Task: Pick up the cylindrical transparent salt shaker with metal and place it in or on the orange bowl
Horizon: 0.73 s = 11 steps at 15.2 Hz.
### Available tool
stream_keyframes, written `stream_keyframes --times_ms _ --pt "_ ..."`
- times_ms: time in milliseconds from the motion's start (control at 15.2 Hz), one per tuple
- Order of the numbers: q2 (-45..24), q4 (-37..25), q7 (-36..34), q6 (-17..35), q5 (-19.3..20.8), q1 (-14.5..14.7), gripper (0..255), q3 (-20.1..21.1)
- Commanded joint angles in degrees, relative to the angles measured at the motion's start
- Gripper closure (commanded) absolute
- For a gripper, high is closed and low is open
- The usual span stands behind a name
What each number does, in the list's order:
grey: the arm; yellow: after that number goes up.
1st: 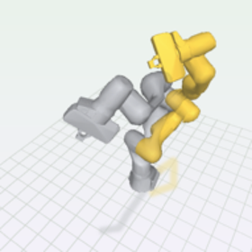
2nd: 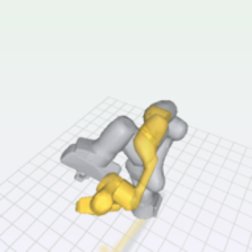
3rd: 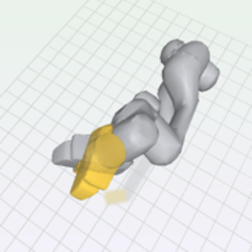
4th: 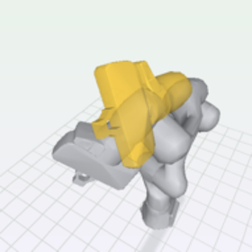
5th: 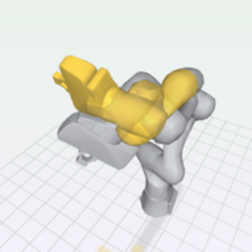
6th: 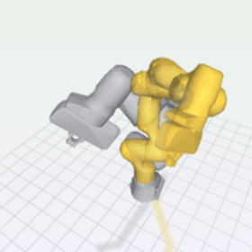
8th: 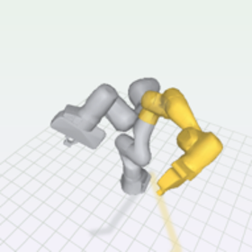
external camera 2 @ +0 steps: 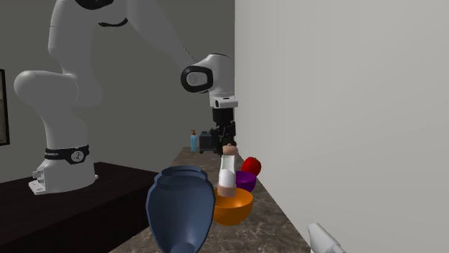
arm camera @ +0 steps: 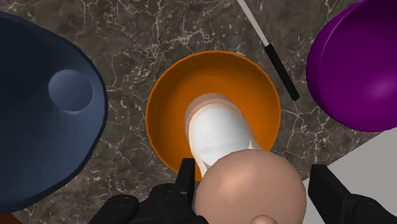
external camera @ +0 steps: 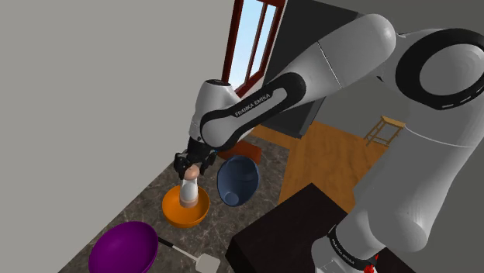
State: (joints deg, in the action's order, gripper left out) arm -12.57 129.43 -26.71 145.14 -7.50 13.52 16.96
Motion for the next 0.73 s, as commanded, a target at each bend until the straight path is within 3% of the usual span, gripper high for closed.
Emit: stream_keyframes --times_ms 0,462,528,660 --pt "-1.3 0.3 -0.2 1.6 0.3 0.2 255 -0.1" --pt "-1.3 0.3 -0.2 1.6 0.3 0.2 255 -0.1" --pt "-1.3 0.3 -0.2 1.6 0.3 0.2 0 -0.1" --pt "-1.3 0.3 -0.2 1.6 0.3 0.2 0 -0.1"
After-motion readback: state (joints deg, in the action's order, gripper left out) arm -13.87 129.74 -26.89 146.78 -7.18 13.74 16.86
